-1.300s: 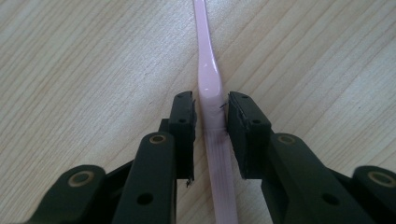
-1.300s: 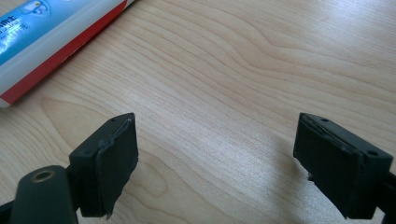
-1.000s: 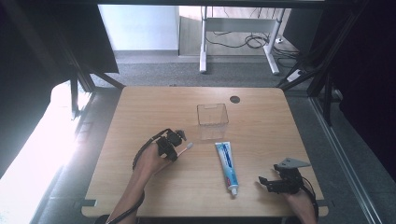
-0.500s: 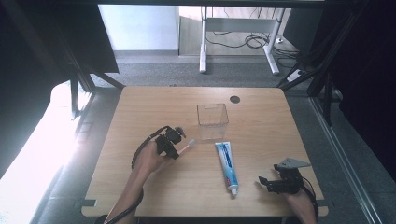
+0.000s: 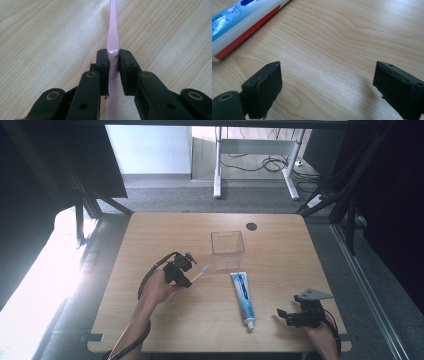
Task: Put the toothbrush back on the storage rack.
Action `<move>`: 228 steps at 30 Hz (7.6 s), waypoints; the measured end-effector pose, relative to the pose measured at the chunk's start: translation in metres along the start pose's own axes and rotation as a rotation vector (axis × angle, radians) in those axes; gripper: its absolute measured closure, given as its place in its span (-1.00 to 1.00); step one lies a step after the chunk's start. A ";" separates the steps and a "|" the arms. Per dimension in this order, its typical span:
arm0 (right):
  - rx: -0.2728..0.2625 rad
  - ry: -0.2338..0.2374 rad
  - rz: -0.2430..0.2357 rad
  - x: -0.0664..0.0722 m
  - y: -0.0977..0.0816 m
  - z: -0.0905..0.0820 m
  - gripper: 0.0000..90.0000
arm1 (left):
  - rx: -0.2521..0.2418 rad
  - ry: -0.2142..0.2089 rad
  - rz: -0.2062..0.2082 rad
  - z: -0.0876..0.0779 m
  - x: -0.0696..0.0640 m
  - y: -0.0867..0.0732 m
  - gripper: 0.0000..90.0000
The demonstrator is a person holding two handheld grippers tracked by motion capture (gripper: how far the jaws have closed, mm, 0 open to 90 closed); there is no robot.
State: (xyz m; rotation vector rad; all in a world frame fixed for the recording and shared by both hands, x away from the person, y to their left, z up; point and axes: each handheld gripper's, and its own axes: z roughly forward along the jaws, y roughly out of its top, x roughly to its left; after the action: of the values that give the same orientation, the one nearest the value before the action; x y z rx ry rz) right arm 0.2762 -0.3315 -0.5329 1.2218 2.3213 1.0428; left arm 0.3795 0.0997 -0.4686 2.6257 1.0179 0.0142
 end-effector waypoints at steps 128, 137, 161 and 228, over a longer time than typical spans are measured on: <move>0.006 0.034 -0.007 0.000 -0.001 0.005 -1.00 | -0.562 0.076 0.034 -0.039 -0.001 0.154 0.75; 0.008 0.036 -0.007 0.000 -0.001 0.005 -1.00 | -0.560 0.098 0.042 -0.023 -0.001 0.154 0.75; 0.015 0.038 -0.006 0.000 -0.001 0.006 -1.00 | -0.524 0.125 0.045 0.014 -0.001 0.147 0.75; 0.022 0.040 -0.010 0.000 -0.001 0.006 -1.00 | -0.298 0.179 0.088 0.028 -0.014 0.160 0.45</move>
State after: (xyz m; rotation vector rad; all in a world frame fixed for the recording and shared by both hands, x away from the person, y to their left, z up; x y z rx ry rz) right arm 0.2790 -0.3289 -0.5379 1.2076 2.3722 1.0500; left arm 0.4770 -0.0286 -0.4460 2.4234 0.8775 0.3968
